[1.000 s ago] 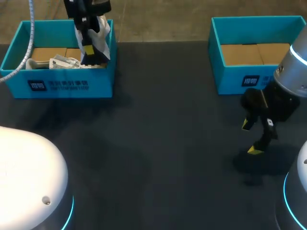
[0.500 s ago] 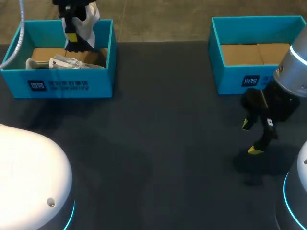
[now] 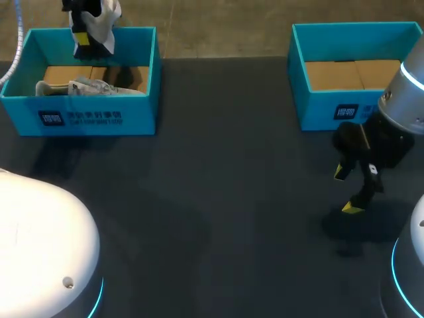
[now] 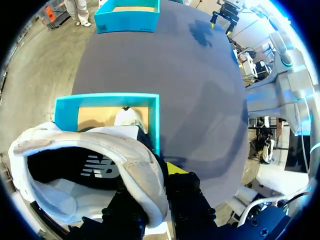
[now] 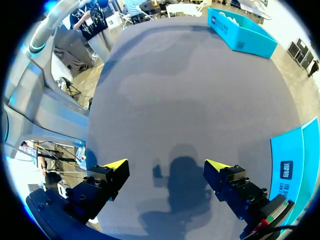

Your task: Take the shoe out of the shoebox, open the shoe tongue, remove and reinsert the insole, then place the shoe into the shoebox

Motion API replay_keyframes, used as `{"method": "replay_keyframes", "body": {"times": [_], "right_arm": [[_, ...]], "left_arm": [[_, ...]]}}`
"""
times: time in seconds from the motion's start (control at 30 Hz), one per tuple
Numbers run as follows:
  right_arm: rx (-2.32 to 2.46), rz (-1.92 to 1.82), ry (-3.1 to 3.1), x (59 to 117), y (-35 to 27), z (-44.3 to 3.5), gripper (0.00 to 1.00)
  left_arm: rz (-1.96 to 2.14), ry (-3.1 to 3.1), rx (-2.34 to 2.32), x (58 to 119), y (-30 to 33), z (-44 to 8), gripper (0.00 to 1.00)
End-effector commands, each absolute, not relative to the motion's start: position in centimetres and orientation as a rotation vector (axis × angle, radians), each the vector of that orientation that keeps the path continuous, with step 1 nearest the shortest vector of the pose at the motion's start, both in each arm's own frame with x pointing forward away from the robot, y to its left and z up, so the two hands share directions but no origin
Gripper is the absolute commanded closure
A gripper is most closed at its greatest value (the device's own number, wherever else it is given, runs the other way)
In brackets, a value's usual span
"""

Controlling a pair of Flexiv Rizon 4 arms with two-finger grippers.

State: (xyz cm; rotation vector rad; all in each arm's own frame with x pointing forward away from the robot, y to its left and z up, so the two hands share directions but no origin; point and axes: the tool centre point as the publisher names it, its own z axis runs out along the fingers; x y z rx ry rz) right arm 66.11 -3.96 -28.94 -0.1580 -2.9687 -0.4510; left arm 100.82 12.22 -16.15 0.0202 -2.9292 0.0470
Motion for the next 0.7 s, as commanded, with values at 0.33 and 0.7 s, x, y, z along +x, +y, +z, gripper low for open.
{"method": "replay_keyframes", "body": {"times": [0.33, 0.7], "right_arm": [[-0.159, -0.448, -2.969, 66.1, -3.9, -29.0, 0.00], [-0.159, -0.448, -2.969, 66.1, -3.9, -29.0, 0.00]], "left_arm": [[0.003, -2.928, -0.193, 104.3, 16.6, -15.4, 1.00], [0.029, -2.923, -0.396, 105.7, 18.8, -15.4, 1.00]]}}
